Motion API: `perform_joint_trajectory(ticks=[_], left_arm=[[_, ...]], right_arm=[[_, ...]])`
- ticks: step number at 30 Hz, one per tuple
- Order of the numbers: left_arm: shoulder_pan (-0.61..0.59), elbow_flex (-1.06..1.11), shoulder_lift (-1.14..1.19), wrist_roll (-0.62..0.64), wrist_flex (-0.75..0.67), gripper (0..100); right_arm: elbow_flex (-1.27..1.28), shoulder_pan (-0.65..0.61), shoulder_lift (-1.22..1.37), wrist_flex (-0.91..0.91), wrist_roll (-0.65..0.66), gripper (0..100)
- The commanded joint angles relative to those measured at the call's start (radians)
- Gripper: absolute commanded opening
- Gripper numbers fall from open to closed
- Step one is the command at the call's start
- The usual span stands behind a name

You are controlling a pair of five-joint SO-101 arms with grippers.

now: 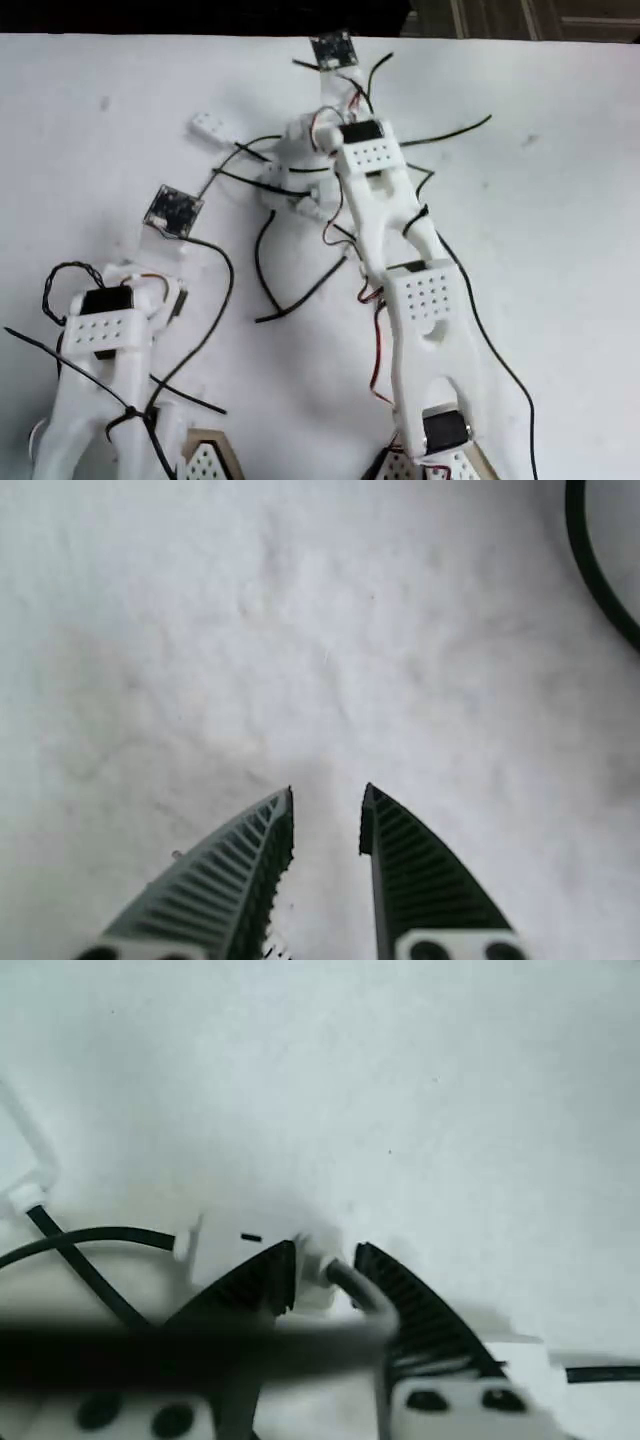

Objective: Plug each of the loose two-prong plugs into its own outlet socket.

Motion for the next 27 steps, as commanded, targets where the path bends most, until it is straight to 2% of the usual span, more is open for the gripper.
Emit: perform_joint_trajectory(ticks=[1,8,17,27], left_arm=[[-0.007,-0.006,-0.035,0.012,-0.011,13],[-0.008,-0.006,-0.035,0.012,-0.011,13],[-0.008,-0.006,-0.035,0.012,-0.011,13],[-0.008,-0.008,-0.035,0.012,-0.009,13]], right_arm=[[-0.229,-0.002,-0.001,0.177,0.000,13.1],[-0.482,-0.028,0.010,0.444,0.000,11.5],[-0.684,-0.110,0.010,0.825,0.008,11.5],[-0.690,-0.111,0.001,0.848,0.009,11.2]])
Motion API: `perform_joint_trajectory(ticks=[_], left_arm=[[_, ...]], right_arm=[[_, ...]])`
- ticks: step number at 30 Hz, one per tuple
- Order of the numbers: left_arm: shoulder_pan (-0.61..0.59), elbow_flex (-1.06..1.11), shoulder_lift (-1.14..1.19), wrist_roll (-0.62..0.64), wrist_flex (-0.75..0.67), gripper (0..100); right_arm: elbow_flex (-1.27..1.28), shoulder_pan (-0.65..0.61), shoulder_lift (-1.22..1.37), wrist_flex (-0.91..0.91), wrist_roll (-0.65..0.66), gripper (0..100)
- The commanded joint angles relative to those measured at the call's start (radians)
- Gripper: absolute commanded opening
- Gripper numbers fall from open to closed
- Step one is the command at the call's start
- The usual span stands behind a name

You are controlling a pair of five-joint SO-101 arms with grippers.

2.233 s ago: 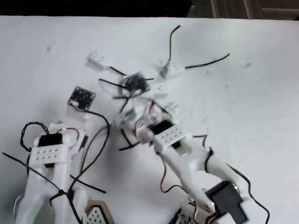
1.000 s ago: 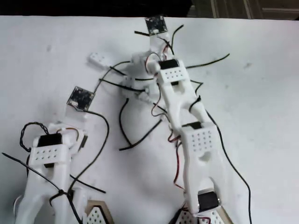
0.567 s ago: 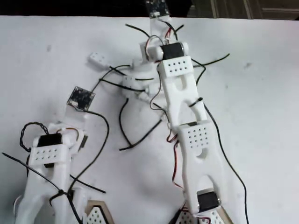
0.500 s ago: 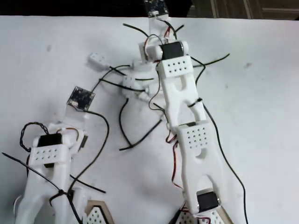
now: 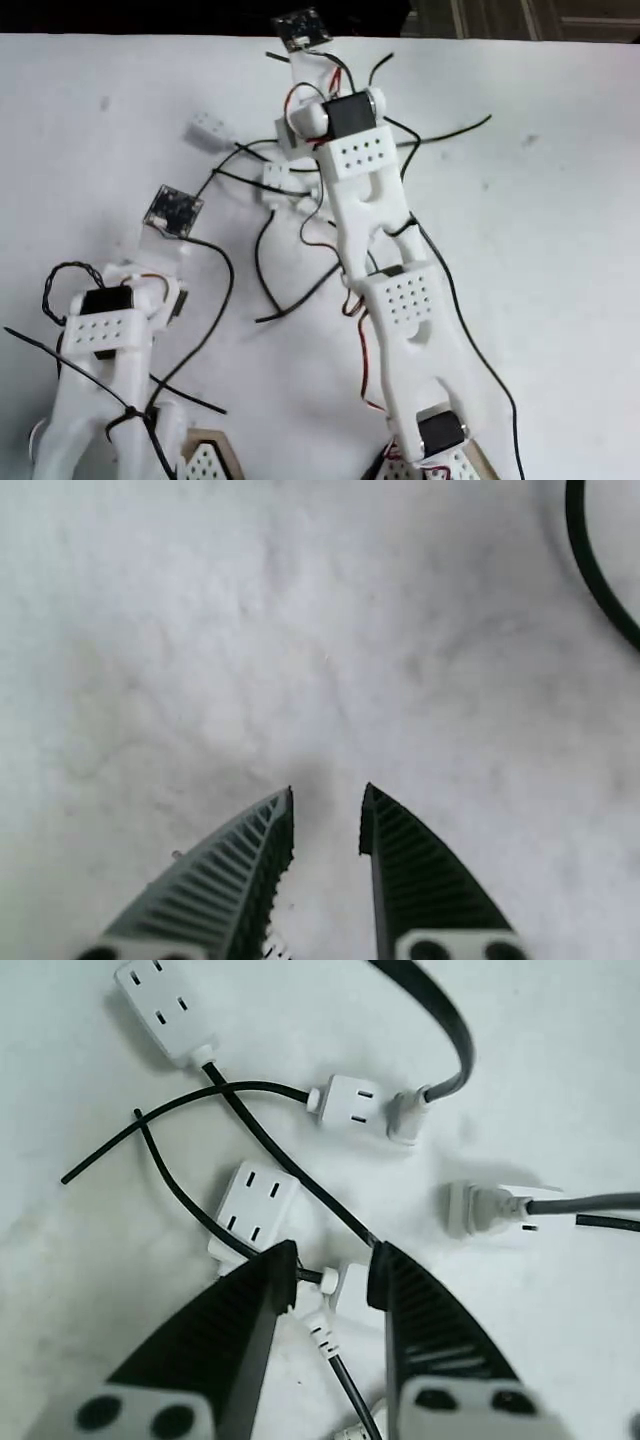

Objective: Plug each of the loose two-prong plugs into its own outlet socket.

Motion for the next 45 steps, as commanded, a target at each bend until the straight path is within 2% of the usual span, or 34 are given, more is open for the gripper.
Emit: perform_joint_trajectory(ticks=[1,6,12,20,25,30,36,45], left_arm=[[-0.008,-0.008,-0.035,0.012,-0.009,13],[-0.008,-0.008,-0.035,0.012,-0.009,13],[-0.007,-0.008,-0.035,0.012,-0.011,13],[-0.008,-0.008,-0.036,0.012,-0.011,13],[-0.010,-0.008,-0.036,0.014,-0.009,13],[-0.030,-0.009,-0.036,0.015,-0.009,13],[-0.093,-0.031,-0.036,0.074,-0.009,13],[-0.094,-0.031,-0.036,0.074,-0.009,13]], right_arm=[[-0.038,-0.001,-0.031,0.008,0.009,11.2],[0.046,0.035,-0.088,0.013,0.009,11.2],[0.427,0.042,-0.332,0.008,0.009,11.5],[0.904,-0.074,-0.596,-0.036,-0.002,11.6],[1.132,-0.173,-0.608,-0.173,-0.100,11.6],[1.315,-0.259,-0.615,-0.331,-0.107,11.2],[1.496,-0.309,-0.615,-0.530,-0.109,11.2],[1.576,-0.341,-0.605,-0.605,-0.153,11.1]])
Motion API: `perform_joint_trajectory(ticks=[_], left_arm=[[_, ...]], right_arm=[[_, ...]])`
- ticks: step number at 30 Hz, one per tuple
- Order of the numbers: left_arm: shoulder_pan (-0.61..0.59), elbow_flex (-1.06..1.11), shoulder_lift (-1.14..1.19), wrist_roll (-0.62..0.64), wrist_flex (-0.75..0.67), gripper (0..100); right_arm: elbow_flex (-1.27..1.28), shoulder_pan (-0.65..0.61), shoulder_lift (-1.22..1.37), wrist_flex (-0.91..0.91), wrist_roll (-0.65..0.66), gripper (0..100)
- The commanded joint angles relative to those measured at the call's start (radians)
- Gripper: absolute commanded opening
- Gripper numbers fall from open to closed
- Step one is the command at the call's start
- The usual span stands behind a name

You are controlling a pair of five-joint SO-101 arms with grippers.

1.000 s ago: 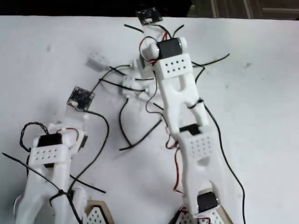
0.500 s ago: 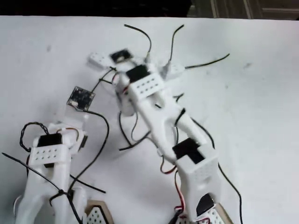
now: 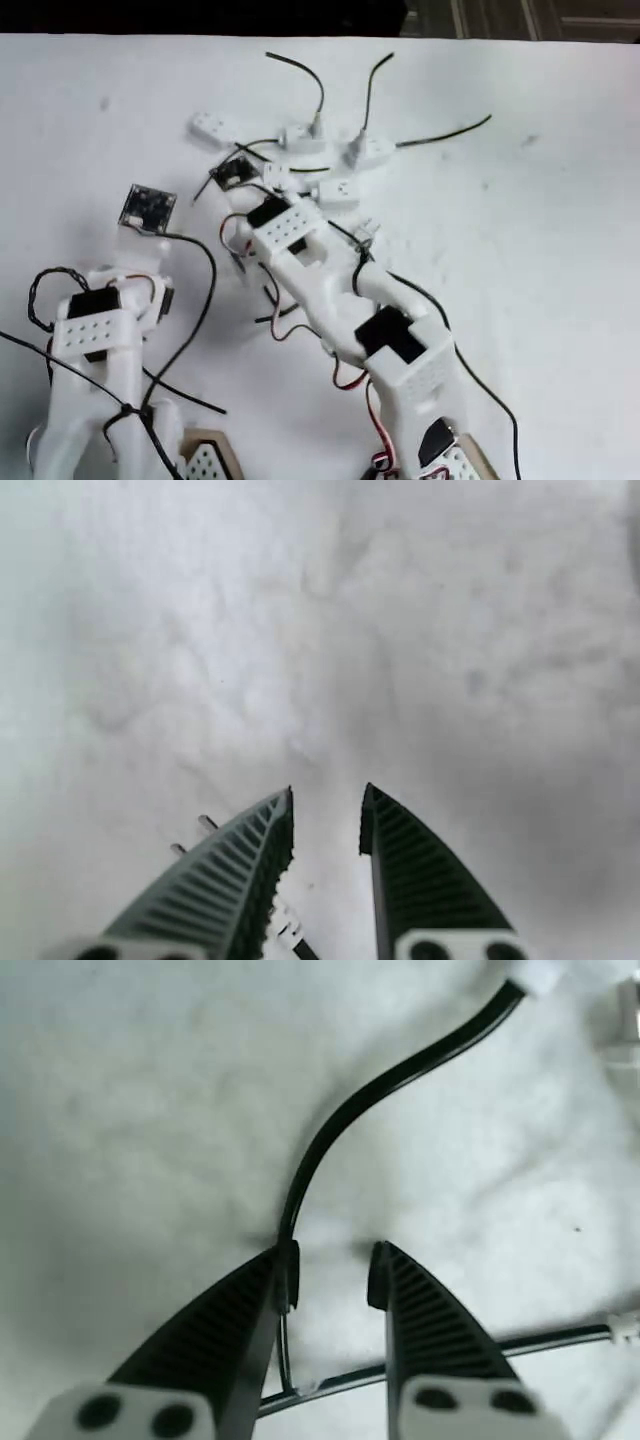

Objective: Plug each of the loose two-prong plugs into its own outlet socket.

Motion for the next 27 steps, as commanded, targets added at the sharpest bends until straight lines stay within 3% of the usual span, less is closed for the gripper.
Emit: perform_joint_trajectory(ticks=[1,8,19,27], left_arm=[[-0.010,-0.031,-0.036,0.009,-0.009,13],[-0.013,-0.023,-0.093,0.012,0.008,13],[-0.012,0.167,-0.522,0.012,0.048,13],[-0.012,0.218,-0.716,0.012,0.132,13]], right_arm=[[0.002,-0.039,-0.058,-0.008,-0.014,11.1],[0.017,-0.071,-0.068,-0.004,-0.014,6.7],[0.017,-0.073,-0.174,0.005,-0.015,9.8],[0.012,-0.073,-0.024,-0.039,-0.052,9.8]])
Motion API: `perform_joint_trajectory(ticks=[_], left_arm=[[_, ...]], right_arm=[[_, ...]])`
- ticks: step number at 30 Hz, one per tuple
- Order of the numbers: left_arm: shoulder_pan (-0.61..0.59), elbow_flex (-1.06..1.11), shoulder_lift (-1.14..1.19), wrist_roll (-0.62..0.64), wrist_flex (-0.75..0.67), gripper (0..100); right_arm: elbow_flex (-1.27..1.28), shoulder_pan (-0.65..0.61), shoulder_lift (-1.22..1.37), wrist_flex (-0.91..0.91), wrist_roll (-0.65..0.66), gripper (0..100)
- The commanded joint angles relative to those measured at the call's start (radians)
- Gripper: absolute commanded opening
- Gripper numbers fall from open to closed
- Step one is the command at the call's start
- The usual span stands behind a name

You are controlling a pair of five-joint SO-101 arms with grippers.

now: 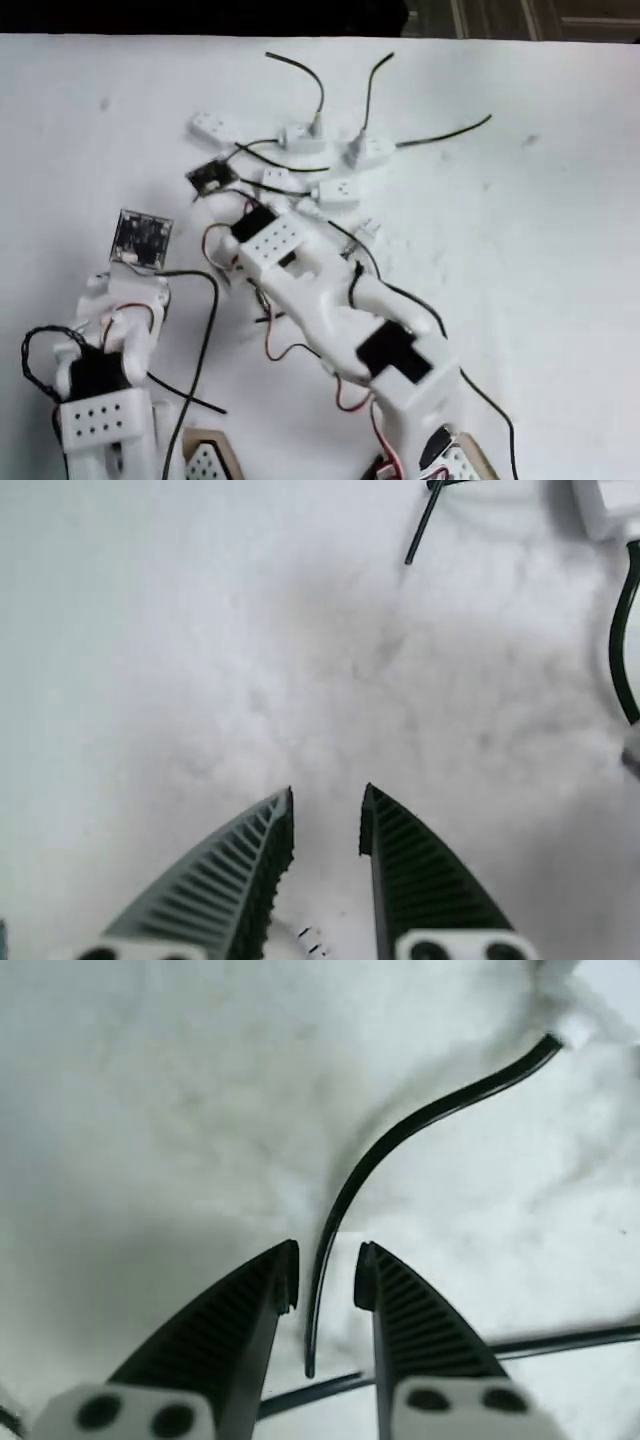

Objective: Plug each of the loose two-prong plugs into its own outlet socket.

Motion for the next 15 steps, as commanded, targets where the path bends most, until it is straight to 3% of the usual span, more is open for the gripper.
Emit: perform_joint_trajectory(ticks=[1,6,15], left_arm=[[-0.012,-0.002,-0.070,0.012,0.038,13],[-0.012,-0.002,-0.070,0.012,0.038,13],[-0.108,-0.021,-0.074,0.075,0.029,13]], right_arm=[[-0.009,-0.004,0.038,-0.027,-0.017,9.8],[-0.005,-0.004,0.061,-0.024,-0.014,1.1],[0.066,-0.008,-0.131,0.107,0.021,1.8]])
